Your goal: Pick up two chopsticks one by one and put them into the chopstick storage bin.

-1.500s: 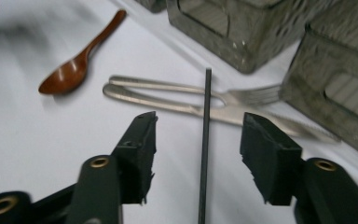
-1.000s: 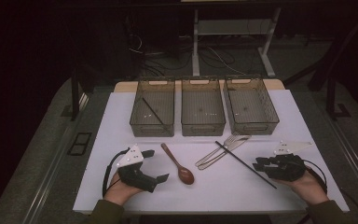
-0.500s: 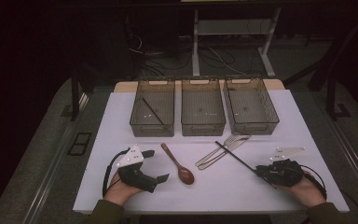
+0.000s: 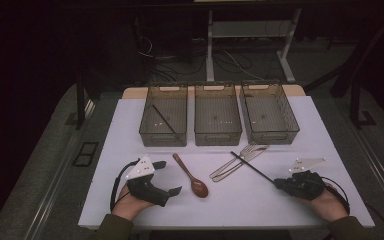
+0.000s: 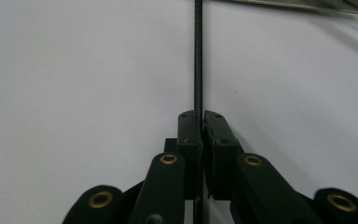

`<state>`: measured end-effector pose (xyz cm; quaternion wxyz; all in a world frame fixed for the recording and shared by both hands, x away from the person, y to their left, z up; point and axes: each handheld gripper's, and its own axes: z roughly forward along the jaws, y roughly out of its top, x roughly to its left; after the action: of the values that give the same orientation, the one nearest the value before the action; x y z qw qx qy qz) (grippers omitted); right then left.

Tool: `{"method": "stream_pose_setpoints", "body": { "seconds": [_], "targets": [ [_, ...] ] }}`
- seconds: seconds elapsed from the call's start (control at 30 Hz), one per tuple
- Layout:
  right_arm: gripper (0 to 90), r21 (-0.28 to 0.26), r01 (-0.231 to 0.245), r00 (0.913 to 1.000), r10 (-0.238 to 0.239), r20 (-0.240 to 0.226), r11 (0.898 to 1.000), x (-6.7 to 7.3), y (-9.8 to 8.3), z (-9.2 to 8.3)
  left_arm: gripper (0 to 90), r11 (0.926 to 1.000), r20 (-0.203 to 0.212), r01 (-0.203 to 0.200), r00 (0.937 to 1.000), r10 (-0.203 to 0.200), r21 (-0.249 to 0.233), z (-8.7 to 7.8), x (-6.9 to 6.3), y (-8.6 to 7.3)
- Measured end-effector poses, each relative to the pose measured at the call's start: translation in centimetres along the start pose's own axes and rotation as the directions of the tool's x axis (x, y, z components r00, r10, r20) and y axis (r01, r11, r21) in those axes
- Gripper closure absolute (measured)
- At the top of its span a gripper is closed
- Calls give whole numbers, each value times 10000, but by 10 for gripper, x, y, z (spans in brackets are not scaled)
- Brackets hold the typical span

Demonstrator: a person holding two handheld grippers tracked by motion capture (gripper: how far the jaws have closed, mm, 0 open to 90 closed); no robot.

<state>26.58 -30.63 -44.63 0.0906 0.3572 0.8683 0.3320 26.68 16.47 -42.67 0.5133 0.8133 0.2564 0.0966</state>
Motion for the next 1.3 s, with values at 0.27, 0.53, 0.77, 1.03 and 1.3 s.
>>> {"method": "stream_pose_setpoints", "body": {
  "seconds": [0.27, 0.53, 0.77, 1.03, 1.3],
  "targets": [
    [850, -361, -442, 9985, 430, -343, 9984, -4, 1, -3, 0, 10000, -12, -20, 10000, 20, 19, 0, 0, 0],
    [851, -694, -743, 9957, 701, -605, 9948, -6, 1, -8, 0, 10000, -11, -26, 10000, 26, 15, 0, 0, 0],
    [851, -903, -842, 9945, 780, -691, 9924, -6, 2, -12, 0, 10000, -3, -22, 10000, 22, 22, 0, 0, 0],
    [851, -1315, -969, 9916, 843, -980, 9866, -6, 4, -20, 0, 10000, -19, -30, 10000, 30, 34, 0, 0, 0],
    [851, -1739, -801, 9928, 629, -1024, 9815, -4, 9, -30, 0, 10000, -13, -21, 10000, 21, 42, 1, 0, 0]
  ]
}}
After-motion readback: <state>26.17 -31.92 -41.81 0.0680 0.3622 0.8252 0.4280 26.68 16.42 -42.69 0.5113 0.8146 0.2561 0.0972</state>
